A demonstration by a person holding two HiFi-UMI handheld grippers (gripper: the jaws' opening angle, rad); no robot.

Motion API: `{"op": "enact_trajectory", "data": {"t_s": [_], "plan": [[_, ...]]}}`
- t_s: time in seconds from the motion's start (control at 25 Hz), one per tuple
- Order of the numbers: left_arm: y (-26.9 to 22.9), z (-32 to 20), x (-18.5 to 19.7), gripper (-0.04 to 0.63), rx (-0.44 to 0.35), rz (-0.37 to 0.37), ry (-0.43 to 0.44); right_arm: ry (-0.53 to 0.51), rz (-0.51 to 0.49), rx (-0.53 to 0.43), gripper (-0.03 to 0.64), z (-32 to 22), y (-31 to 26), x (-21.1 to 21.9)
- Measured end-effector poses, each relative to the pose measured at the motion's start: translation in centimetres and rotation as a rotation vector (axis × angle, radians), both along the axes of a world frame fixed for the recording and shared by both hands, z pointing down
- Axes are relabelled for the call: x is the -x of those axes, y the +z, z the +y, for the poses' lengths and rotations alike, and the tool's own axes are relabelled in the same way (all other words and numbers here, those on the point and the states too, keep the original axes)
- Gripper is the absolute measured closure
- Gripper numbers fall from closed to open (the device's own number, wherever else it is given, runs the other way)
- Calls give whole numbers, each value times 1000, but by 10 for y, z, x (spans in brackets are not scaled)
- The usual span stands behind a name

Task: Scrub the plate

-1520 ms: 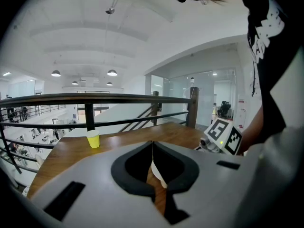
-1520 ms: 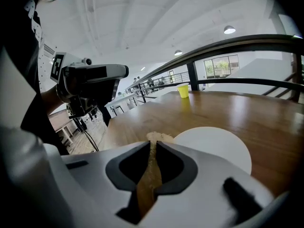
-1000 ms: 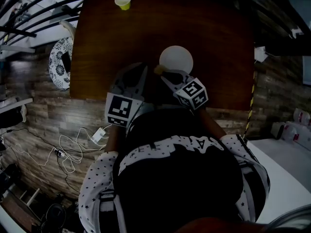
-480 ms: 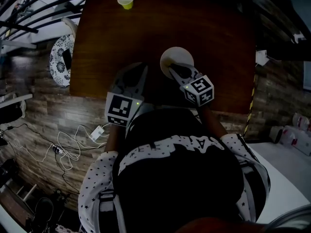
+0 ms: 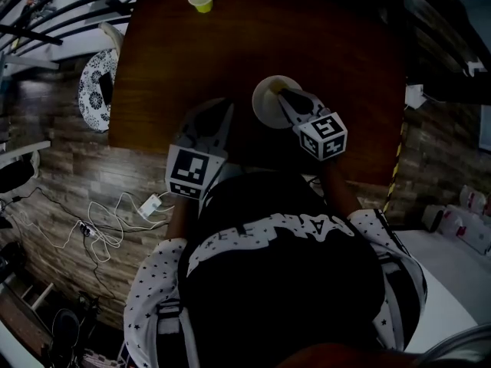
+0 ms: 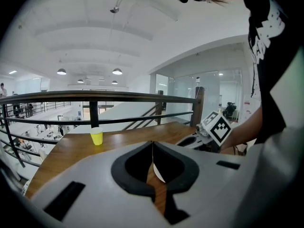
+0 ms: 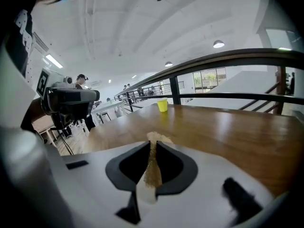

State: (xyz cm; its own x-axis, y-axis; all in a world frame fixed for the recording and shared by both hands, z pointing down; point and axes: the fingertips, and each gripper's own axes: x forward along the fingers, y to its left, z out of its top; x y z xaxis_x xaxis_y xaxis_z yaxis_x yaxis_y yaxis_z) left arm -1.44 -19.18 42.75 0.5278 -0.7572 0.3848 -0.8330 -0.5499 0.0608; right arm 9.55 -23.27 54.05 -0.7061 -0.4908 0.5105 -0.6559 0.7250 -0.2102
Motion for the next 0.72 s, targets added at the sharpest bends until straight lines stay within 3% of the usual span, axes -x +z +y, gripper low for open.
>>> {"op": "enact_trajectory", "data": {"t_s": [0.72], "plan": [[6,0,10,581,25,8,-105,-17,23,-1,568,-29,11,-11]]}}
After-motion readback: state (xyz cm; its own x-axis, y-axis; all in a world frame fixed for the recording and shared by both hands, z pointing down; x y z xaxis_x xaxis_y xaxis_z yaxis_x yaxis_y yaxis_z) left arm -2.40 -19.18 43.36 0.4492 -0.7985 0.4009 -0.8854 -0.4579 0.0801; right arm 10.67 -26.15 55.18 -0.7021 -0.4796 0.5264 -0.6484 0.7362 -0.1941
